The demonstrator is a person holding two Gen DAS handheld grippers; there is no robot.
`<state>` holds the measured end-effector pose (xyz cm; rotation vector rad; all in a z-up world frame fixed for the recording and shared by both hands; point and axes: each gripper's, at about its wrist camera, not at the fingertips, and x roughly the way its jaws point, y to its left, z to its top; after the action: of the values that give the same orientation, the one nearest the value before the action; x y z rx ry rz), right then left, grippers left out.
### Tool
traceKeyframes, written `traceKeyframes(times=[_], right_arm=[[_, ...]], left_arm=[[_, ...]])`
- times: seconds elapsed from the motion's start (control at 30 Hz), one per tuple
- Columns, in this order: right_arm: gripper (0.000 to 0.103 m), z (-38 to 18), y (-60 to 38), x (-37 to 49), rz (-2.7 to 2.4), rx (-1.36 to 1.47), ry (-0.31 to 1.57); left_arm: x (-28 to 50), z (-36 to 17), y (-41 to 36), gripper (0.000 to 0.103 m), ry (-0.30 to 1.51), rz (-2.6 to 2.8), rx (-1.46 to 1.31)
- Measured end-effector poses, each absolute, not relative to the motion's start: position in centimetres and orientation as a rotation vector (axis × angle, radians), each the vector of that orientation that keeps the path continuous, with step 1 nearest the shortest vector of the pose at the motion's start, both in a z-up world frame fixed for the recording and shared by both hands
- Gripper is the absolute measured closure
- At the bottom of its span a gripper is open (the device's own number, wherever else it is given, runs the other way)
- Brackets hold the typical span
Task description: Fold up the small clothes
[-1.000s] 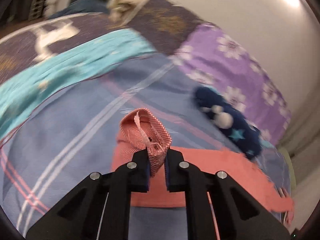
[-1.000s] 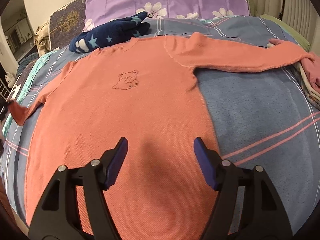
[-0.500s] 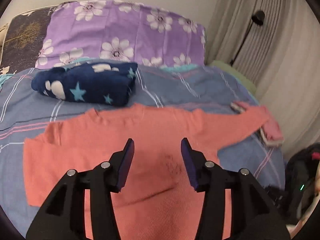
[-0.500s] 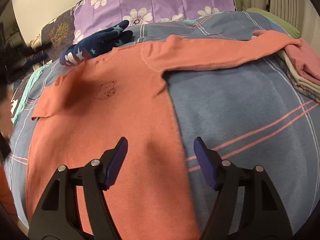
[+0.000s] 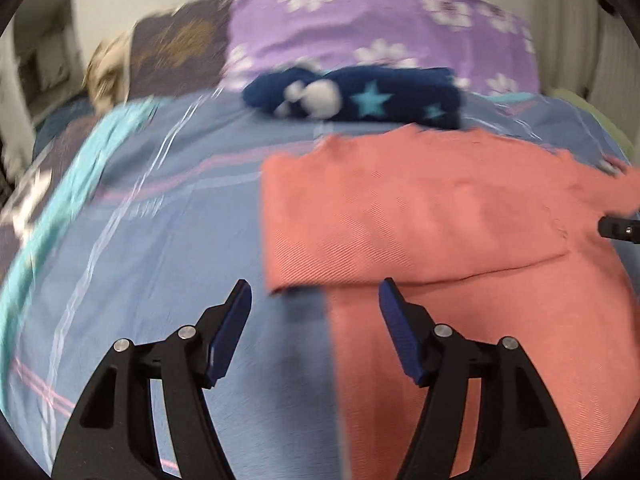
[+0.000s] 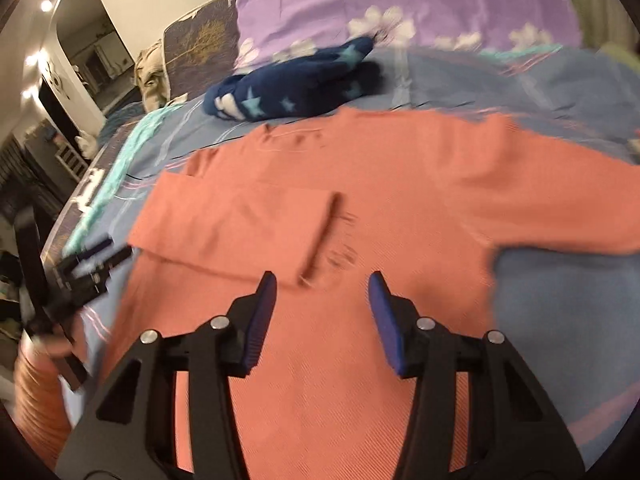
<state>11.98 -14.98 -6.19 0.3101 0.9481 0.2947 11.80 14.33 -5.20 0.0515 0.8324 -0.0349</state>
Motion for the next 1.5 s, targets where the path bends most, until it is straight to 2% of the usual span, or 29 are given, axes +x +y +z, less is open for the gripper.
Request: traceKeyframes(times=[0.13, 0.23, 0.27, 0.3, 0.37, 0.57, 0.7, 0.87, 1.0, 1.17, 1.27, 1.33, 1.4, 1.47, 1.5], right_arm=[[0.053, -8.8, -13.1, 16.1, 0.259, 0.305, 1.035], [0.046, -9.5, -12.2, 17.2, 0.242, 0.297, 1.012], [0.051, -9.4, -11.6, 17.4, 0.252, 0.281, 0.994], [0.075, -9.4, -11.1, 17.6, 0.281, 0.274, 0.981], [0.099, -9.2, -9.9, 17.8, 0.355, 0.251, 0.962], [0.099, -3.1, -11.5, 16.3, 0.305, 0.215, 0.757], [0.099, -1.0, -14.0, 17.3, 0.247, 0.211, 0.715], [0.099, -4.1, -16.5, 18.9, 0.191, 0.254, 0.803], [0.099, -6.3, -17.4, 18.9, 0.153, 0.25, 0.84], [0.099, -4.8, -19.3, 17.5, 0.119, 0.297, 0.744], [0.098, -6.4, -19.6, 18.2, 0.089, 0.261, 0.828], [0.093, -7.6, -20.0, 18.3, 0.053, 0.257, 0.867], [0.071, -8.5, -20.8, 18.0, 0.034, 0.288, 0.89], [0.07, -8.4, -21.2, 17.4, 0.046, 0.314, 0.88], [0.07, -8.0, -21.1, 17.0, 0.056, 0.302, 0.867]], left_arm=[[12.8, -6.5, 16.9, 0.036, 0.868, -0.002, -0.05], [13.7, -7.1, 17.5, 0.036, 0.874, -0.015, -0.115], [14.0, -7.2, 17.5, 0.036, 0.875, -0.018, -0.126], [14.2, -7.4, 17.5, 0.036, 0.876, -0.013, -0.135], [14.6, -7.7, 17.0, 0.036, 0.875, -0.017, -0.149], [14.3, -7.2, 16.2, 0.036, 0.853, -0.052, -0.154], [13.6, -6.7, 15.4, 0.034, 0.828, -0.13, -0.173], [15.0, -7.9, 14.3, 0.032, 0.877, -0.104, -0.133], [15.7, -7.5, 14.6, 0.032, 0.85, -0.017, -0.104], [15.5, -7.4, 16.1, 0.035, 0.849, 0.039, -0.112], [15.1, -7.6, 16.1, 0.035, 0.858, 0.035, -0.088], [14.8, -7.6, 16.2, 0.035, 0.858, 0.037, -0.081], [14.5, -7.6, 16.4, 0.035, 0.86, 0.045, -0.066], [14.1, -7.4, 16.8, 0.035, 0.86, 0.059, -0.045], [13.7, -7.0, 16.9, 0.04, 0.847, 0.066, -0.043]])
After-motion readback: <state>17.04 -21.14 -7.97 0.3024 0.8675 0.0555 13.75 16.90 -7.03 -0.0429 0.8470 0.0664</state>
